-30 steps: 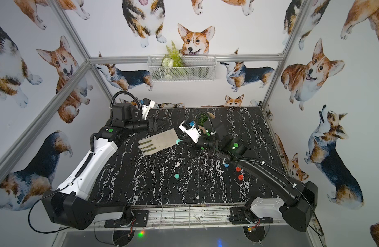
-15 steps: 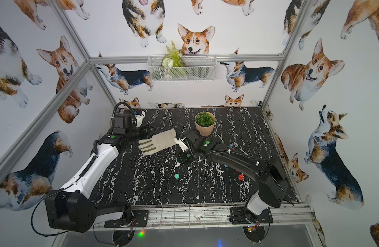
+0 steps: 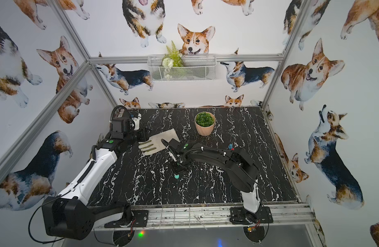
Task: Close the stamp cap
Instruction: Close the cover of the stamp.
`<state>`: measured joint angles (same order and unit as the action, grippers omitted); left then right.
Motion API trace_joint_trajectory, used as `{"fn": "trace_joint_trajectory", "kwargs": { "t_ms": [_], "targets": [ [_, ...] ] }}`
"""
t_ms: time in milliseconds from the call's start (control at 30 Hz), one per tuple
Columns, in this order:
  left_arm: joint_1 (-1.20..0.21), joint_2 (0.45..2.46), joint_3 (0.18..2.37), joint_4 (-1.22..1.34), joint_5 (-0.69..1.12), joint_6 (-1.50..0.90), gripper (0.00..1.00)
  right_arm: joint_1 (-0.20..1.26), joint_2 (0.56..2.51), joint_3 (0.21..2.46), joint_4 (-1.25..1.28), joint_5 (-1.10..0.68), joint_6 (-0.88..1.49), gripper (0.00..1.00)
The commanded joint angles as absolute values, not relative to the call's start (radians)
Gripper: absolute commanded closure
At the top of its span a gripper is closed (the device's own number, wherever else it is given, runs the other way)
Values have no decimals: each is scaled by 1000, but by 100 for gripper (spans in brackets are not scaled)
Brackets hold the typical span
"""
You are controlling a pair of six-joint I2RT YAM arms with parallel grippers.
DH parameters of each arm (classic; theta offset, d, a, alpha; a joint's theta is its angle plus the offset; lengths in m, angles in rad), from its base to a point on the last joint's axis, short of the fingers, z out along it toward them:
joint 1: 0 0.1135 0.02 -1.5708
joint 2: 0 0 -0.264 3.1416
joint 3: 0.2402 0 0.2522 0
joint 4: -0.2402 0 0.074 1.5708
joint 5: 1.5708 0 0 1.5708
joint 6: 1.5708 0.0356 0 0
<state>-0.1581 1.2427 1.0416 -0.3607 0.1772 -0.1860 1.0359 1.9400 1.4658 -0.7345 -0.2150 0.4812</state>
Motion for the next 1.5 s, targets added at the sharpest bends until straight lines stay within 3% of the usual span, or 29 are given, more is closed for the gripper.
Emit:
{"fn": "trace_joint_trajectory", "kwargs": {
  "t_ms": [0,600,1133,1467],
  "targets": [
    [-158,1239,1043,-341,169,-166,48,1038,1980,1499,-778,-209,488,100],
    [-158,1239,1046,-342,173,-167,48,1038,2084,1551,-823,-218,466,100],
    [-158,1235,1046,-346,163,-164,48,1119,2179,1570,-933,70,369,100],
    [-157,1222,1040,-346,147,-161,48,1153,2238,1496,-904,106,330,100]
  ]
}}
